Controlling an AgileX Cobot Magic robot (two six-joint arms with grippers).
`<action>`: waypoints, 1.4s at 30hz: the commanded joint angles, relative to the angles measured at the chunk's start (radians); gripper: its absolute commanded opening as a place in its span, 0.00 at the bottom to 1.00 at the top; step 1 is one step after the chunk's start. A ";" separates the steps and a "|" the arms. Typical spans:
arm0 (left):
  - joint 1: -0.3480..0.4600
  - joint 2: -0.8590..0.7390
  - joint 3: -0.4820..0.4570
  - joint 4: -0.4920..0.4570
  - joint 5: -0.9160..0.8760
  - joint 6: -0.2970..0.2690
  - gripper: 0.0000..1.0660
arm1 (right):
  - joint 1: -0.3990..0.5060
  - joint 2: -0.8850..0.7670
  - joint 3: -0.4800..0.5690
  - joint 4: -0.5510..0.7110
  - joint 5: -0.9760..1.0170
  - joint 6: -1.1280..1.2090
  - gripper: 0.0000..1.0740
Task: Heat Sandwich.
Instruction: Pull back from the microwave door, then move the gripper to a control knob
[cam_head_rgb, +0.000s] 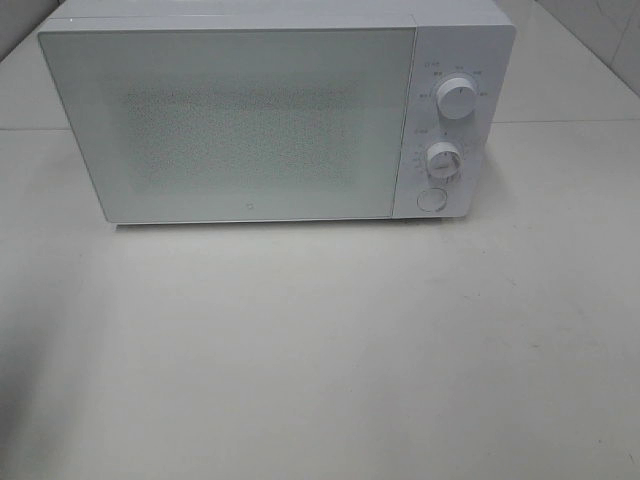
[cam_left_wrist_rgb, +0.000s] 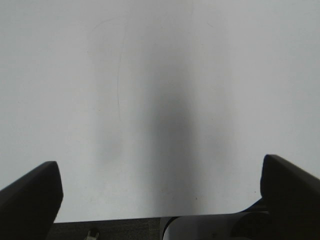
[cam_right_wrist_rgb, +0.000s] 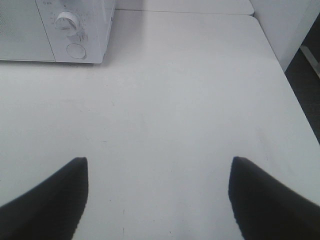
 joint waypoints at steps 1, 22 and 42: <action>0.004 -0.109 0.056 -0.021 0.021 -0.006 0.97 | -0.006 -0.026 0.001 -0.002 -0.009 -0.005 0.71; 0.004 -0.664 0.135 -0.002 0.097 -0.017 0.97 | -0.006 -0.026 0.001 -0.002 -0.009 -0.005 0.71; 0.003 -0.934 0.135 -0.001 0.097 -0.017 0.97 | -0.006 -0.025 0.001 0.000 -0.009 -0.004 0.71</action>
